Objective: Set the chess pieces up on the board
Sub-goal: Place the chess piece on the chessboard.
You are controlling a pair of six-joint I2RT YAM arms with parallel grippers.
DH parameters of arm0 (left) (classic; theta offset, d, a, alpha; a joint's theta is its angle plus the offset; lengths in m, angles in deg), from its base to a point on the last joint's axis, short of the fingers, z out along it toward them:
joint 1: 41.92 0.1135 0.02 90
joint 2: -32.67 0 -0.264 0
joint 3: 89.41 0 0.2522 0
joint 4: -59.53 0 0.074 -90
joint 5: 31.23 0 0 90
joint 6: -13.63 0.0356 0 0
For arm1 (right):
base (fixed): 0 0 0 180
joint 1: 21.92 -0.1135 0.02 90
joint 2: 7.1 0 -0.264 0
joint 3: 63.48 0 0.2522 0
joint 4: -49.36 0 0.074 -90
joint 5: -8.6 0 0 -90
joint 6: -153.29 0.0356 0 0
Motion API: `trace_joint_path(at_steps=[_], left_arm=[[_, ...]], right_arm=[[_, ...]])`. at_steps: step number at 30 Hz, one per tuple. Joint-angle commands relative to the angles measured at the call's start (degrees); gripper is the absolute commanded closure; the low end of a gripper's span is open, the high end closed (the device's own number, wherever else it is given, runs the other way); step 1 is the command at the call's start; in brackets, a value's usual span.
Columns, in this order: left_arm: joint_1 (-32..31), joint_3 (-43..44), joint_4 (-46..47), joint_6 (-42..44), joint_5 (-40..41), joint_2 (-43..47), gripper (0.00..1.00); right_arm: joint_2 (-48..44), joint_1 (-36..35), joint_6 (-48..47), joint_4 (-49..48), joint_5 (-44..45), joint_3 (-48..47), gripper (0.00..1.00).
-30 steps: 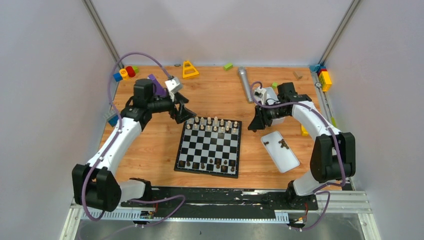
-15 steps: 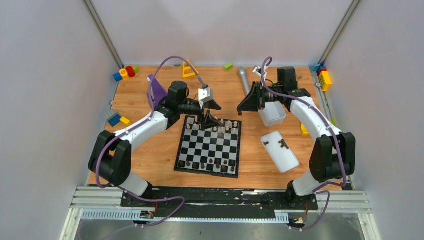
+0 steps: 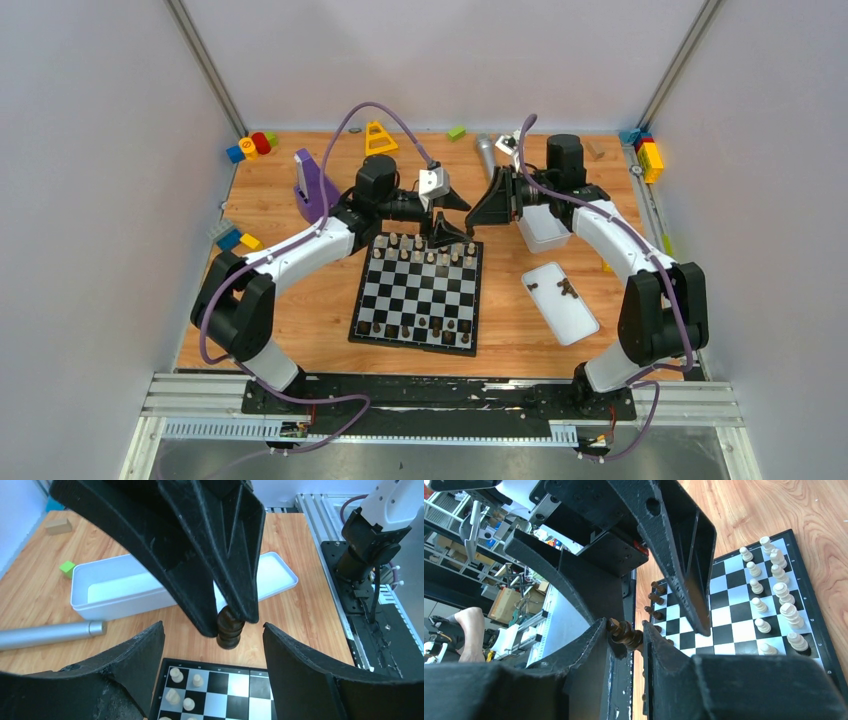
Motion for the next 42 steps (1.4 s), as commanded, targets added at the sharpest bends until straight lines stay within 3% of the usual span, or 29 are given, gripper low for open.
trace_joint_path(at_steps=[1,15,31,37,42], left_arm=[[-1.4,2.8,0.1,-0.3,0.8,-0.4,0.22],[-2.5,2.4,2.1,-4.3,4.4,-1.5,0.4],[-2.5,0.3,1.4,-2.6,1.7,-0.4,0.61],[-2.5,0.6,-2.0,-0.3,1.7,0.2,0.75],[-2.5,1.2,-3.6,0.6,1.7,0.4,0.99]], right_arm=[[-1.3,-0.8,3.0,-5.2,-2.3,-0.2,0.88],[-3.0,-1.5,2.4,-5.3,-0.4,0.9,0.87],[-4.2,-1.4,1.5,-4.4,0.4,0.5,0.87],[-3.9,-1.4,0.6,-3.3,0.4,0.0,0.87],[-3.9,-1.4,-0.9,-1.7,1.2,-0.2,0.8]])
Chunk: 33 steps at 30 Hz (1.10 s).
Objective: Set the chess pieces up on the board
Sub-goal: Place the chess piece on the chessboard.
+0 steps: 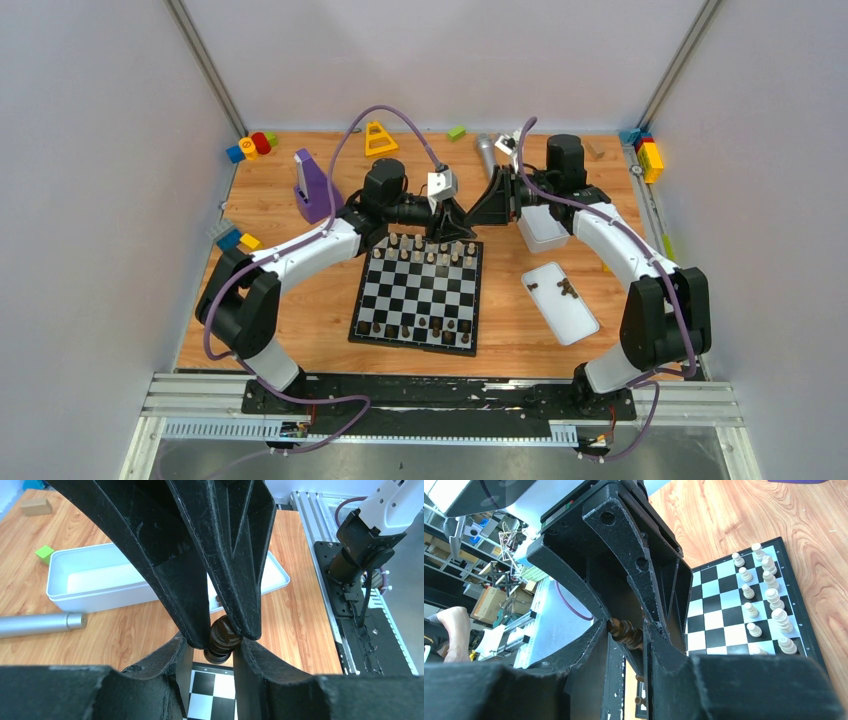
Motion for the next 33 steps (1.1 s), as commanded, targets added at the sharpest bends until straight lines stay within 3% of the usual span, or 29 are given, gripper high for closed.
trace_joint_path(at_steps=[1,13,20,33], left_arm=[[-0.2,0.6,-3.2,3.5,-0.3,2.0,1.0],[-0.2,-4.4,-2.9,8.6,-1.5,5.6,1.0],[-0.2,-8.2,-1.2,8.8,-2.8,7.5,1.0],[-0.2,-8.3,-0.6,6.9,-1.8,7.5,1.0]], right_arm=[[-2.4,-0.3,-1.7,1.0,-0.4,-1.0,0.78],[-4.8,-0.3,-8.1,7.6,4.2,-3.6,0.46],[-7.2,-0.4,-12.6,11.0,7.7,-3.0,0.43],[-10.3,-7.4,-25.2,21.5,24.3,-3.6,0.45]])
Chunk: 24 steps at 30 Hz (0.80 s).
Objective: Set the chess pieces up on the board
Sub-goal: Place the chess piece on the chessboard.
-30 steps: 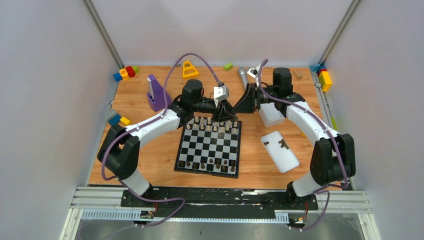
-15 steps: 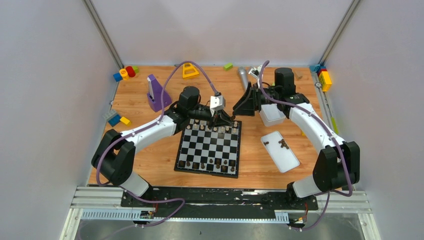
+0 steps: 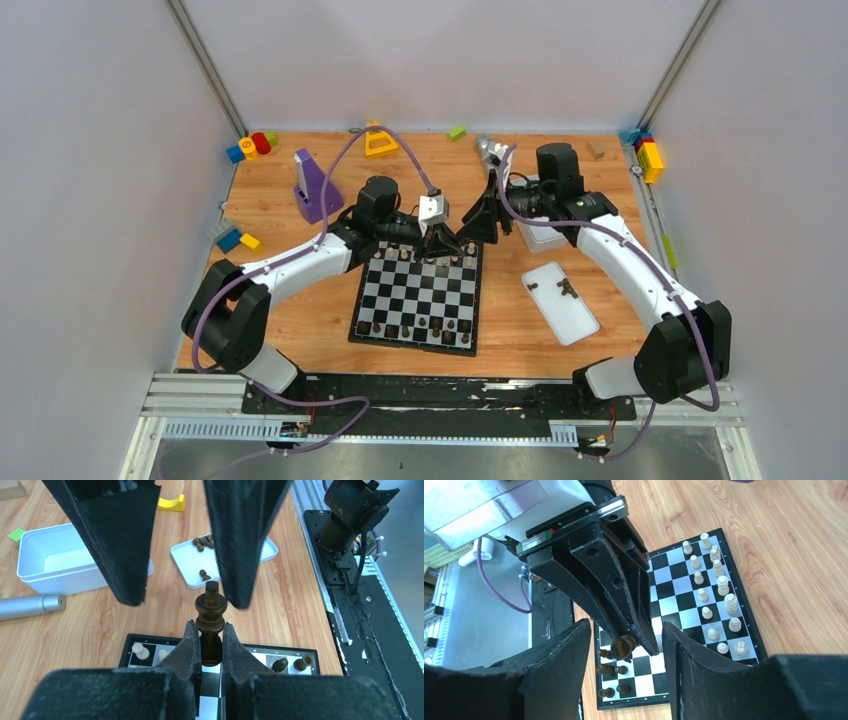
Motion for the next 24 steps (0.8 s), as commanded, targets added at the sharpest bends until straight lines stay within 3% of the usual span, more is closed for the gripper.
trace_joint_path(at_steps=[1,12,24], left_arm=[[-0.2,0.2,1.9,-0.2,-0.2,2.4,1.0],[-0.2,0.7,0.4,0.9,1.1,2.5,1.0],[-0.1,1.0,-0.2,1.1,1.8,2.2,1.0]], right_arm=[[-2.2,-2.4,-5.6,3.3,5.8,-2.0,0.46],[-3.4,-4.4,-9.5,6.7,10.5,-1.1,0.55],[-3.7,-5.4,-11.5,8.8,11.5,-1.3,0.76]])
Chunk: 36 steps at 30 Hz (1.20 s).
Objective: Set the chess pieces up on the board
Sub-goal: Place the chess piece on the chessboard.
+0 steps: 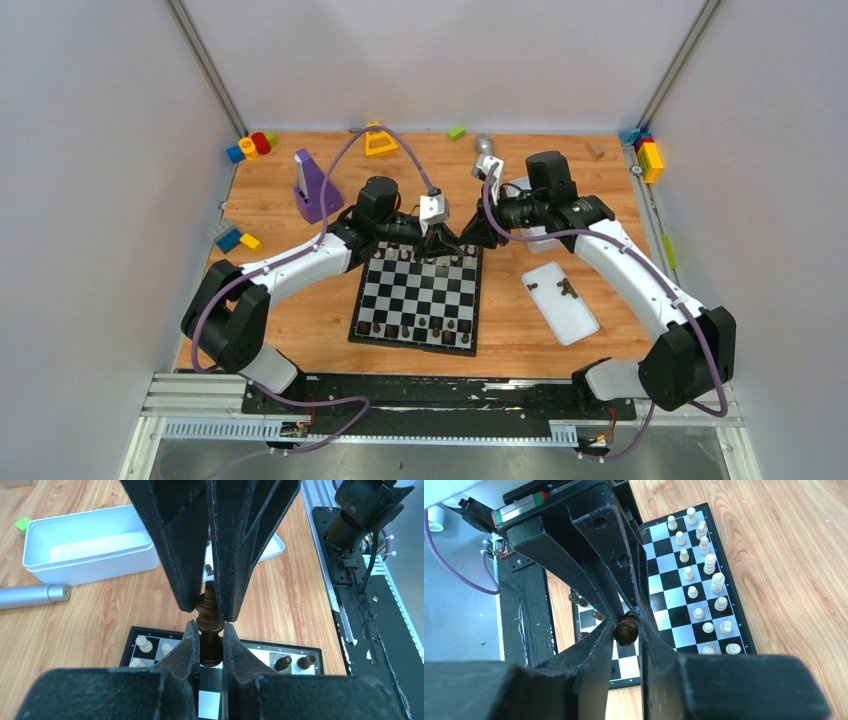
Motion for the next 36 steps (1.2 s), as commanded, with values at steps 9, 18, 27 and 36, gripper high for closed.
trace_joint_path(at_steps=[9,18,27,36], left_arm=[[-0.1,1.3,0.6,0.7,0.3,2.1,1.0],[-0.1,1.3,-0.7,1.6,3.3,3.5,0.44],[3.8,2.7,-12.5,10.5,7.1,8.0,0.0],[19.8,3.7,-26.7,10.9,11.0,15.9,0.0]], right_arm=[[-1.2,-2.8,-3.3,1.8,2.8,-1.3,0.9],[-1.7,-2.9,-4.9,5.2,4.9,-4.2,1.0],[-2.9,-2.8,-6.3,9.2,7.9,-5.7,1.0],[-1.2,-8.0,-9.7,14.6,7.9,-6.4,1.0]])
